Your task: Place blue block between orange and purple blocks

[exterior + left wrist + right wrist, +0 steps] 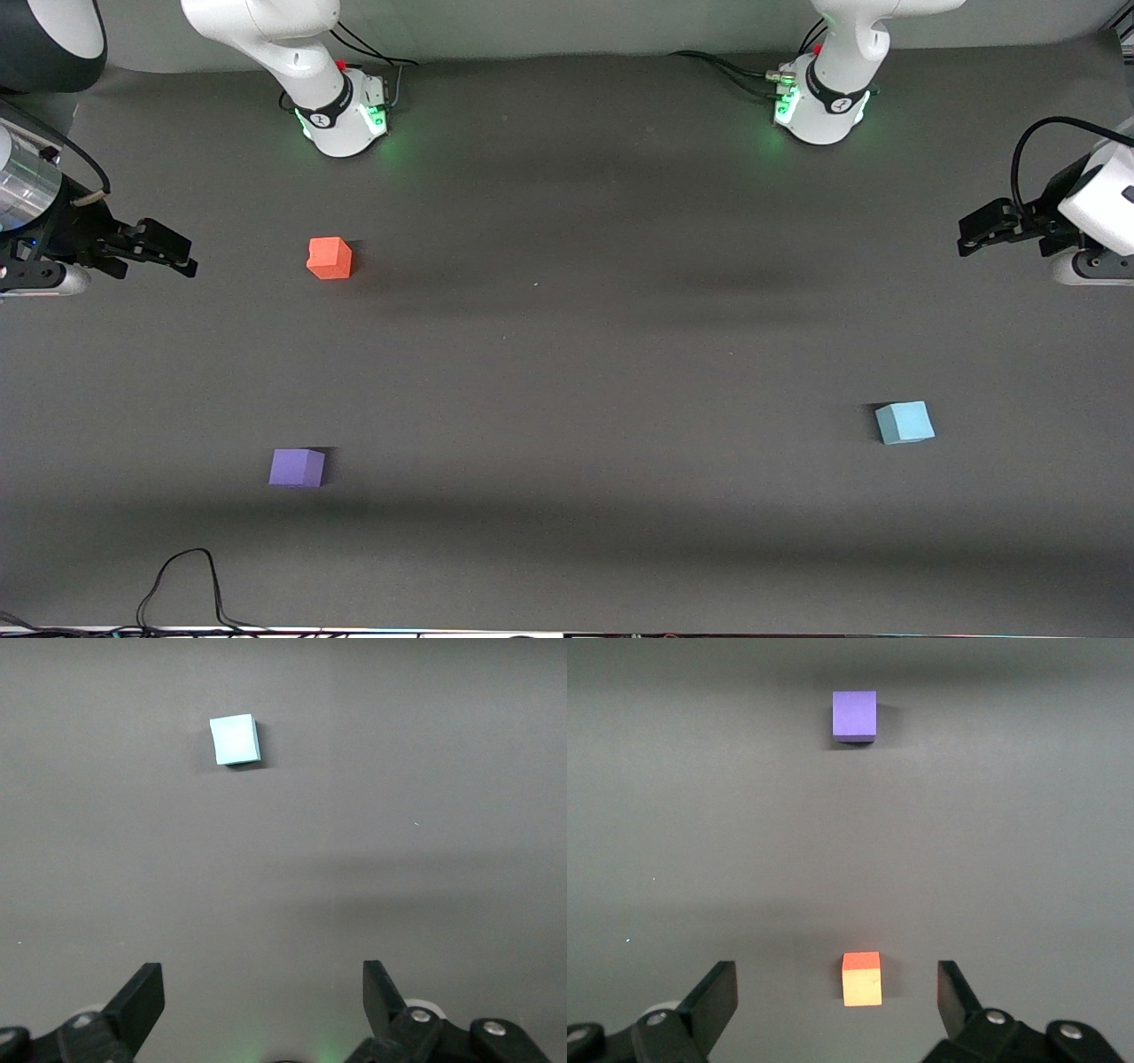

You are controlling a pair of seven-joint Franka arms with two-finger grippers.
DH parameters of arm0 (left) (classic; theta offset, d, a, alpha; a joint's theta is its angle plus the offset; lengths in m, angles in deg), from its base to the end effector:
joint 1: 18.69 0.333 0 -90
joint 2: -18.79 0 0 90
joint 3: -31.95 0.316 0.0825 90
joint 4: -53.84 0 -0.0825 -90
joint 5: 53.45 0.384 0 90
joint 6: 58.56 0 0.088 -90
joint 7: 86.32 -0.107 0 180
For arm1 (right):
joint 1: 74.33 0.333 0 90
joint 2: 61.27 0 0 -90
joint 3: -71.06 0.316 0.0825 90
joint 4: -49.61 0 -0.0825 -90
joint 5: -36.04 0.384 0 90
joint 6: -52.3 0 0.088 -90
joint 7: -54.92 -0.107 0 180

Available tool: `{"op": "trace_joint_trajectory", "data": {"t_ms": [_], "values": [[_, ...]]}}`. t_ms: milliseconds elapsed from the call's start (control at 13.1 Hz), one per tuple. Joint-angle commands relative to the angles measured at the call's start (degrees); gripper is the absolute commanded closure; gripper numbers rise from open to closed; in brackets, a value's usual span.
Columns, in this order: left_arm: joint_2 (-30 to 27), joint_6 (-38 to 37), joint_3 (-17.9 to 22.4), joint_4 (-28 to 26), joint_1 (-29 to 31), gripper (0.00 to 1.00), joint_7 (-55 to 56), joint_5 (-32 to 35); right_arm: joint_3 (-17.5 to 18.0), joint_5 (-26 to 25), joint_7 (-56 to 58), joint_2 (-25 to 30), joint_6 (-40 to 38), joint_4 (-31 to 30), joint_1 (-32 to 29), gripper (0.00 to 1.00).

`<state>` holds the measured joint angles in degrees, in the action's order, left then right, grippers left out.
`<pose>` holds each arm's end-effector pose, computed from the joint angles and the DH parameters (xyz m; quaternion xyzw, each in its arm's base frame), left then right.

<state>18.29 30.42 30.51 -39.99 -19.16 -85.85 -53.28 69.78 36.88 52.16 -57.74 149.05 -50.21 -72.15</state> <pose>0.5472 -0.0180 0.5964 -0.9992 0.0126 0.0379 0.0024 0.5424 0.0096 0.5871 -0.9998 0.0170 -0.0037 0.0081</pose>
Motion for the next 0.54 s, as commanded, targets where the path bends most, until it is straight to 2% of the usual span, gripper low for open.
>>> {"op": "trace_joint_trajectory", "data": {"t_ms": [0, 459], "values": [[0.4, -1.8, 0.7, 1.3, -1.0, 0.00, 0.8, -0.6, -0.3, -0.7, 1.1, 1.2, 0.8, -1.2, 0.3, 0.00], [0.9, -1.4, 0.7, 0.8, -0.5, 0.00, 0.0, -0.6, -1.1, -0.7, 1.3, 2.0, -0.5, -1.0, 0.2, 0.00]]}}
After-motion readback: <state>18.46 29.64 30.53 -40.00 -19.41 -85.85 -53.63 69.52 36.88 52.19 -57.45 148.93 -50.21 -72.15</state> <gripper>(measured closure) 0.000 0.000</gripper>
